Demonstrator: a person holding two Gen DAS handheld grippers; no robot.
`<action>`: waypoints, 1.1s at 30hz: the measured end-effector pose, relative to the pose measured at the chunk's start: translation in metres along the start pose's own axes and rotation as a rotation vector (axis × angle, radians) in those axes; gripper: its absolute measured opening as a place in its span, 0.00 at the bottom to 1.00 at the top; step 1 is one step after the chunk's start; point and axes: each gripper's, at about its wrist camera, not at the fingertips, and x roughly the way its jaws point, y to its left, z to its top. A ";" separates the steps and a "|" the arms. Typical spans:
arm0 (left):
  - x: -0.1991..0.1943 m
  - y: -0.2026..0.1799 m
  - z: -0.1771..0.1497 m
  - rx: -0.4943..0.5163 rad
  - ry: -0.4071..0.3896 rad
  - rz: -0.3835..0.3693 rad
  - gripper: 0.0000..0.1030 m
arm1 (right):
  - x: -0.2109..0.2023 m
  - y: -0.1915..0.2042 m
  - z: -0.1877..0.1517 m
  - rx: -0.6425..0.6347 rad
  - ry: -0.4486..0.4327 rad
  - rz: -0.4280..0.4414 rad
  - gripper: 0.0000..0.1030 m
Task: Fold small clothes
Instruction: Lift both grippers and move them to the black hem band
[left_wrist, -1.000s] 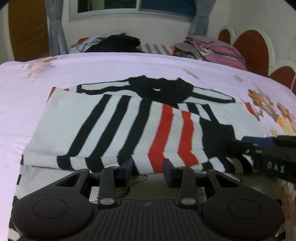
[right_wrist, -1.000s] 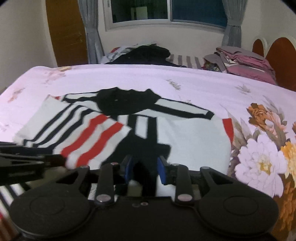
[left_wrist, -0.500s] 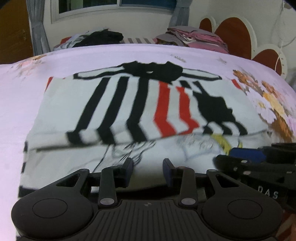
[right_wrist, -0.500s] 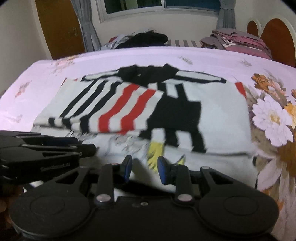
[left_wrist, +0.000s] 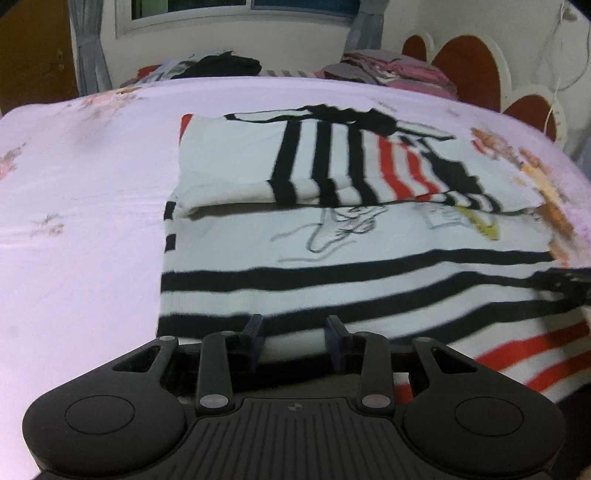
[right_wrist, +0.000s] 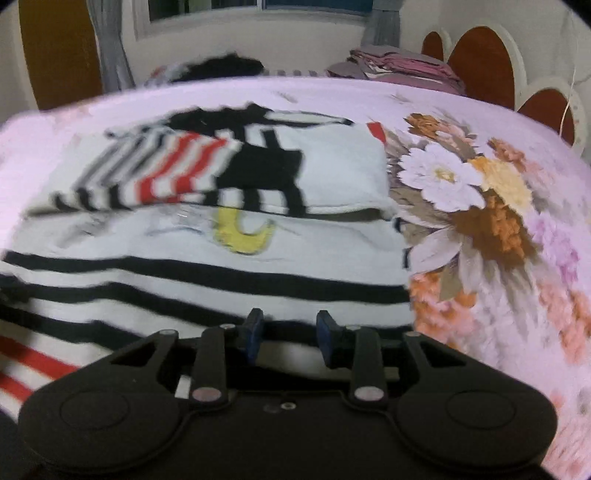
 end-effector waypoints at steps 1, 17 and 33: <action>-0.005 -0.004 -0.001 -0.002 -0.011 -0.018 0.35 | -0.005 0.008 -0.001 0.005 -0.010 0.026 0.31; -0.031 -0.010 -0.051 0.039 0.032 -0.031 0.35 | -0.027 0.018 -0.054 0.004 0.055 -0.012 0.29; -0.064 -0.004 -0.074 -0.030 0.029 -0.024 0.73 | -0.074 -0.010 -0.089 0.077 0.025 -0.060 0.35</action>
